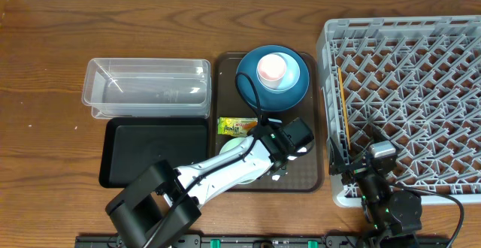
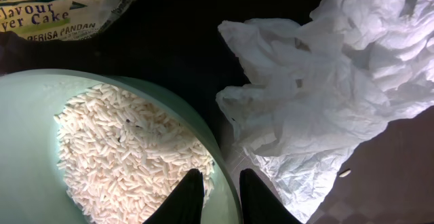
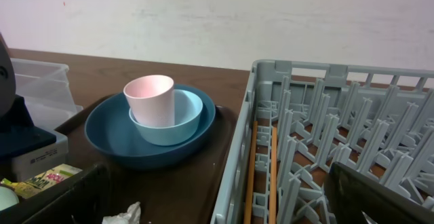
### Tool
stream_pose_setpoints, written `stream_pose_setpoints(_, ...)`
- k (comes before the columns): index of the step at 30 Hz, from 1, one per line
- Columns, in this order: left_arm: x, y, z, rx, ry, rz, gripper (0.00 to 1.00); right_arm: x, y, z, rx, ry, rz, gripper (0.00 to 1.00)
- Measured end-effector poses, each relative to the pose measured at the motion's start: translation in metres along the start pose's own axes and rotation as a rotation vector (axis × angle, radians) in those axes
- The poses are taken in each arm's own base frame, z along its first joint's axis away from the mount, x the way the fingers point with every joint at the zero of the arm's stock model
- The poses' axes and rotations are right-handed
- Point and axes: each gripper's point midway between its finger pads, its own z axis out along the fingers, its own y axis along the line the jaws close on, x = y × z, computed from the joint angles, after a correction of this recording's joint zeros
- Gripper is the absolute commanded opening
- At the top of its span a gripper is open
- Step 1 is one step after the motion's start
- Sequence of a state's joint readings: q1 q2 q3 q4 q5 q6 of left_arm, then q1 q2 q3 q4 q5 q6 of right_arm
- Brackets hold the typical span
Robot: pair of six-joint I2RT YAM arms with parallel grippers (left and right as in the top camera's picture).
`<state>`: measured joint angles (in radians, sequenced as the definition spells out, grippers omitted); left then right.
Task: Sort waste into correct bins and load items into the dishwasher rack
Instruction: 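Grasp the rim of the pale green rice bowl with the left gripper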
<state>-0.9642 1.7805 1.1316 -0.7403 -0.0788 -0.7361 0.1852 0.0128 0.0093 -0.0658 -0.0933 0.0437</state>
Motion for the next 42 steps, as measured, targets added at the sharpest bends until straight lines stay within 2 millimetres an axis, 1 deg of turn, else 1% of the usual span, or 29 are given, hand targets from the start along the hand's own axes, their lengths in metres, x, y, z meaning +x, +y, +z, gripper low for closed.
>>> stream_pose_setpoints(11,0.002,0.002,0.000,-0.007,0.007,0.001,0.22,0.000,0.000,0.000,0.000,0.000,0.000,0.99)
stream_pose_setpoints(20,0.017,0.015,0.012,-0.044,0.042,0.000,0.21,0.000,0.000,0.000,0.000,0.000,0.000,0.99)
stream_pose_setpoints(42,0.015,0.013,0.013,-0.036,0.034,-0.016,0.20,0.000,0.000,0.000,0.000,0.000,0.000,0.99)
